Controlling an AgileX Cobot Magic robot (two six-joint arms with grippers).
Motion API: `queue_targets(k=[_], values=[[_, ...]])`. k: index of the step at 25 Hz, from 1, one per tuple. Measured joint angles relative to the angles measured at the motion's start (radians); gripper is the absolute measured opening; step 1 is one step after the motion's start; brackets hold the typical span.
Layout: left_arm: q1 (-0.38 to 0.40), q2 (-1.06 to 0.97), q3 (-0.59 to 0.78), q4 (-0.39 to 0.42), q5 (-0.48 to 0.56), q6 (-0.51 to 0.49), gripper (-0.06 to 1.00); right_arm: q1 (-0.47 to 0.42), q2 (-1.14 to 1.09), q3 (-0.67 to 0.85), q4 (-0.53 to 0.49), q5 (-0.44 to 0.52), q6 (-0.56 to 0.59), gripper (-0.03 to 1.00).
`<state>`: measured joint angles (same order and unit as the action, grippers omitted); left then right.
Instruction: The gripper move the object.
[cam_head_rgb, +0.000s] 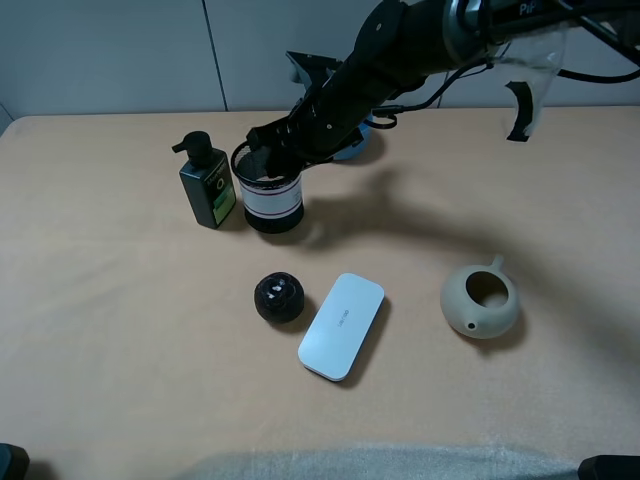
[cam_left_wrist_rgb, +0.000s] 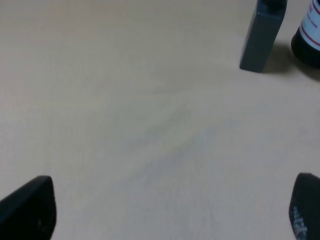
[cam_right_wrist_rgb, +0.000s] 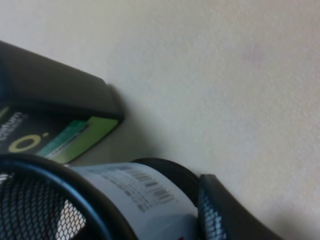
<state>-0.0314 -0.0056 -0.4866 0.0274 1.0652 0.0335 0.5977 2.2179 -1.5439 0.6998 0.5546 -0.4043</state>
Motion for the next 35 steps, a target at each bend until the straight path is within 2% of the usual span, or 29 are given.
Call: queue_targets(k=[30, 32, 35], values=[[0.0, 0.0, 0.0, 0.0, 0.0, 0.0, 0.94, 0.032, 0.005, 0.0, -0.003, -0.041, -0.038, 0.22], [0.0, 0.0, 0.0, 0.0, 0.0, 0.0, 0.94, 0.033, 0.005, 0.0, -0.005, -0.043, -0.038, 0.25], [0.0, 0.0, 0.0, 0.0, 0.0, 0.0, 0.94, 0.033, 0.005, 0.0, -0.022, -0.043, -0.038, 0.35]])
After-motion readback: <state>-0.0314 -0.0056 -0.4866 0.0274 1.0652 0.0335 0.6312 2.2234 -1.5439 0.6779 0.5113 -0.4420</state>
